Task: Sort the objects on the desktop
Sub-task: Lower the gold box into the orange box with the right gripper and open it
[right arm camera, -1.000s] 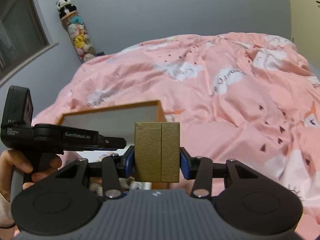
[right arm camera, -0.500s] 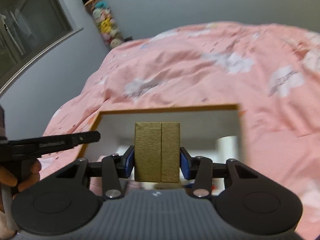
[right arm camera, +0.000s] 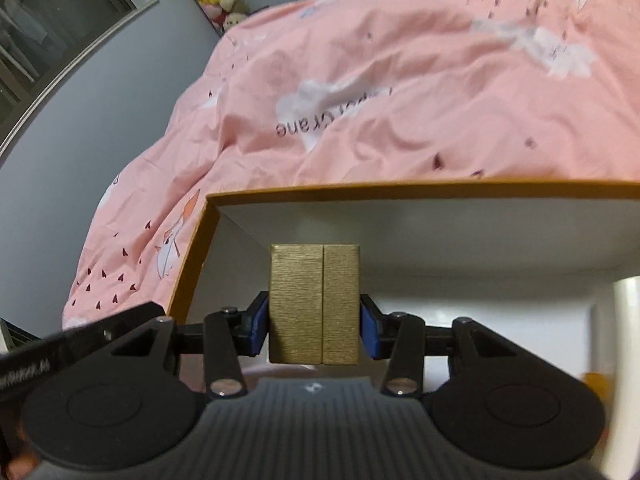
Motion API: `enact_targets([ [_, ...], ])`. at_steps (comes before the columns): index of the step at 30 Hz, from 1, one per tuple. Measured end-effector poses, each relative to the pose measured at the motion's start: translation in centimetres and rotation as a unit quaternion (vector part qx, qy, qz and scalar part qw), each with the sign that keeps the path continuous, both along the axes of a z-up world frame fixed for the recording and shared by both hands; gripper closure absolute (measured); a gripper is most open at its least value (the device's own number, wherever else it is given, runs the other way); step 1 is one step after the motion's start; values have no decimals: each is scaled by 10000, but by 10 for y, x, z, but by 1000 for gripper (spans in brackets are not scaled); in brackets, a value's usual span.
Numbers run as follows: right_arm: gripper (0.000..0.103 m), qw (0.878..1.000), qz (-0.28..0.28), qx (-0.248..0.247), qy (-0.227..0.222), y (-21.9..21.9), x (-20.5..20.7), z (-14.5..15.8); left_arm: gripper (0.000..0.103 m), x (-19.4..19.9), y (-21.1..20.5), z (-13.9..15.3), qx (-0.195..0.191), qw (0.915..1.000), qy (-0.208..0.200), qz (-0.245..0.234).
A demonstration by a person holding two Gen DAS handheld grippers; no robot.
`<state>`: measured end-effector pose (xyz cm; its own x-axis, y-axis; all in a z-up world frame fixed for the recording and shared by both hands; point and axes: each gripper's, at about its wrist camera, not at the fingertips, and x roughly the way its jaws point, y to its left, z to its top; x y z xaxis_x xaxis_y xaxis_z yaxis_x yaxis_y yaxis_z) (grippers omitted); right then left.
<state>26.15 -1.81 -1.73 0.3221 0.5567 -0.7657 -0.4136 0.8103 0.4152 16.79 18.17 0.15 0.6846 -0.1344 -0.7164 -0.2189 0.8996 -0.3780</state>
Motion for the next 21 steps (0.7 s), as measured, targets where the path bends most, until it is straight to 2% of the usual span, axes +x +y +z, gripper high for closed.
enact_targets([
  [4, 55, 9992, 119, 50, 373, 18, 10, -15, 81, 4, 3, -7, -84, 9999, 64, 11],
  [13, 54, 9966, 423, -62, 705, 31, 14, -28, 81, 9, 9, -20, -278, 9994, 171, 81],
  [21, 50, 9915, 226, 378, 1222, 18, 22, -35, 81, 9, 8, -24, -266, 9994, 233, 69],
])
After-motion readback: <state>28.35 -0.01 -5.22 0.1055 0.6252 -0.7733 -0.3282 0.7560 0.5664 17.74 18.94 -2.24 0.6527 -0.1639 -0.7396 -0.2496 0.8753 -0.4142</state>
